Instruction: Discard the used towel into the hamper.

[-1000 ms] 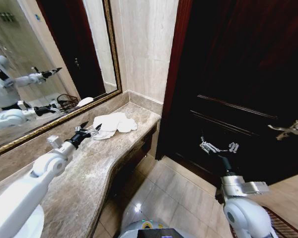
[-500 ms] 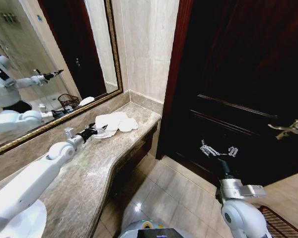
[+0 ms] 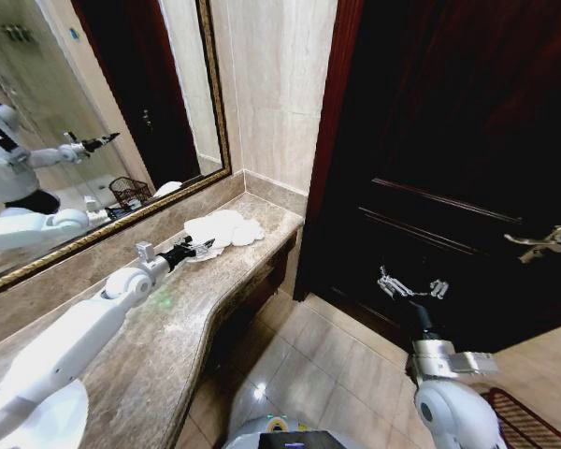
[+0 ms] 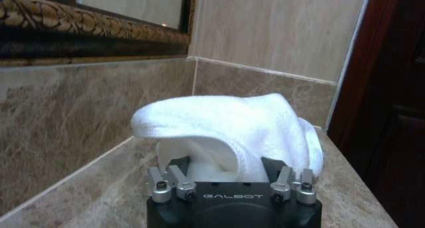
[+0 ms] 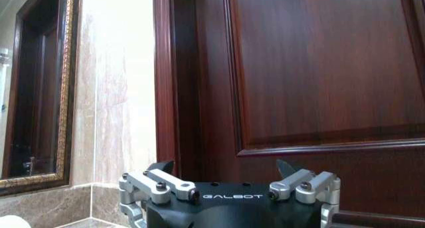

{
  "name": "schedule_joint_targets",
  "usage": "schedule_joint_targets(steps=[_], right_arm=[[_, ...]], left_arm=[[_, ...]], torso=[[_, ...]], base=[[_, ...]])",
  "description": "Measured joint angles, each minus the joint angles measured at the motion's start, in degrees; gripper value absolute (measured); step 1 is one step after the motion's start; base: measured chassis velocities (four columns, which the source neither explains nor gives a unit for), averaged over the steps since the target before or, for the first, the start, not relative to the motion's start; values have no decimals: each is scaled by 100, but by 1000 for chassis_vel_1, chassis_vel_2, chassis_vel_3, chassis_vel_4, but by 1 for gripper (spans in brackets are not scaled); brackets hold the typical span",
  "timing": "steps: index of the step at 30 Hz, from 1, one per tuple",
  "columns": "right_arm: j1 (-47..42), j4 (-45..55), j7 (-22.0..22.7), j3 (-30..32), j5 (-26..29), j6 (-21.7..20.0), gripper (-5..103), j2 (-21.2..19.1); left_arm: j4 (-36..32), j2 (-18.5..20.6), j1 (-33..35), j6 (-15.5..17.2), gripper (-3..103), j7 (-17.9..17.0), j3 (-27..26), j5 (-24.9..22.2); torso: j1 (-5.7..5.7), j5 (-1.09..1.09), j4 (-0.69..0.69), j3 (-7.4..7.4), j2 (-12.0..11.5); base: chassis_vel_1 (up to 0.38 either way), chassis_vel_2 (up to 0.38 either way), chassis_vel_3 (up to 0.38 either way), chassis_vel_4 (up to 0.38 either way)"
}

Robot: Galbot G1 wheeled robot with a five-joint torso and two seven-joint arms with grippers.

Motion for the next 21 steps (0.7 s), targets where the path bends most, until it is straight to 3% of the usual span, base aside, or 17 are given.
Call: schedule_joint_targets(steps=[4, 12, 16, 18, 21], right_arm=[[52, 17, 5, -48, -49, 0, 100, 43], [50, 38, 5, -22, -48, -2, 100, 61], [55, 34, 7, -15, -43, 0, 100, 57], [26, 32, 8, -9, -36, 18, 100, 58], [10, 16, 8, 8, -28, 35, 100, 52]], left_arm=[[-5, -73, 16, 5, 66, -215, -8, 18], [-88, -145, 89, -48, 43, -315, -84, -13], [-130, -169, 153, -84, 39, -377, -115, -40], [-157, -194, 223, -124, 27, -379, -159, -41], [-162, -216, 273, -157, 24, -358, -195, -41]], torso=[[0, 0, 0, 0, 0], [0, 1, 0, 0, 0], [0, 0, 0, 0, 0], [0, 0, 0, 0, 0], [0, 0, 0, 0, 0]], base=[[0, 0, 0, 0], [0, 0, 0, 0], [0, 0, 0, 0], [0, 0, 0, 0], [0, 0, 0, 0]])
